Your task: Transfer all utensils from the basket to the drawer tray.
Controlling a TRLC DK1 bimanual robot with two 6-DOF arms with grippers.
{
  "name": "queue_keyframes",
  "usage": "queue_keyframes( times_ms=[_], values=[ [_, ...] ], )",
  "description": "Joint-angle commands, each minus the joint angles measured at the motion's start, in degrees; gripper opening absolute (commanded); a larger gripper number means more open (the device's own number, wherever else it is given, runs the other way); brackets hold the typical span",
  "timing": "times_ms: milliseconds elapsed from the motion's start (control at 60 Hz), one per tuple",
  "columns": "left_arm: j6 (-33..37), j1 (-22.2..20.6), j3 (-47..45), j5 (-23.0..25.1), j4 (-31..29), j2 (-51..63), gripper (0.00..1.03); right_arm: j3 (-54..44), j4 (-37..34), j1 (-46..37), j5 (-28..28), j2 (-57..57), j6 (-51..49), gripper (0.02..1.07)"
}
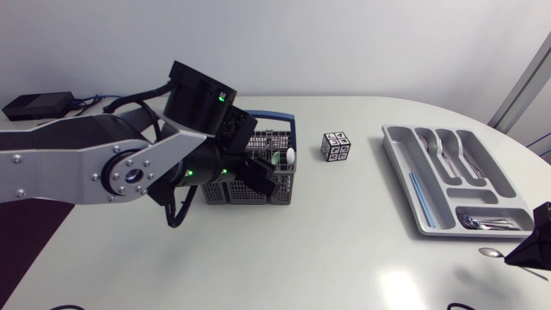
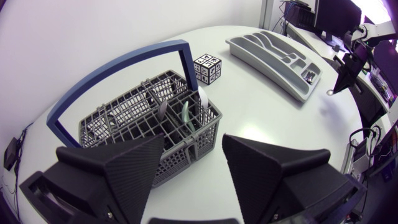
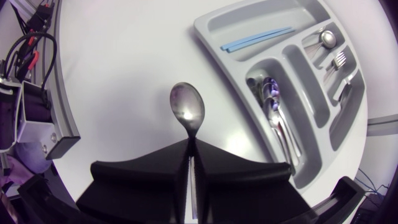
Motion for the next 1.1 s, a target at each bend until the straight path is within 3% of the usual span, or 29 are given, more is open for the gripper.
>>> queue_keyframes(
  times_ms=[0,217,650,750,950,1083],
  values=[
    [0.8,-0.3,-1.7,-0.5,0.4,-0.7,0.66,2.8,-0.9,-0.6,-1.3,0.5,-4.1,0.07],
    [0.8,-0.4,-1.3,-0.6,0.5,-0.2,0.66,11.6,3.5,0.9,-3.0,6.4,-4.5,0.07],
    [1.2,0.0,-1.2,-0.8,0.4,-0.1,0.66,5.0,23.1,8.9,1.4,11.8,-7.0,0.08],
    [1.2,0.0,-1.3,-0.8,0.5,0.0,0.66,4.0,23.4,9.2,1.7,12.2,-7.6,0.09],
    [1.3,0.8,-1.3,-0.8,1.7,0.8,0.66,2.9,23.7,8.3,1.1,9.9,-7.1,0.59],
    [1.2,1.0,-1.2,-0.8,3.3,1.5,0.66,2.6,22.7,7.7,-0.6,5.8,-3.0,0.79]
  ],
)
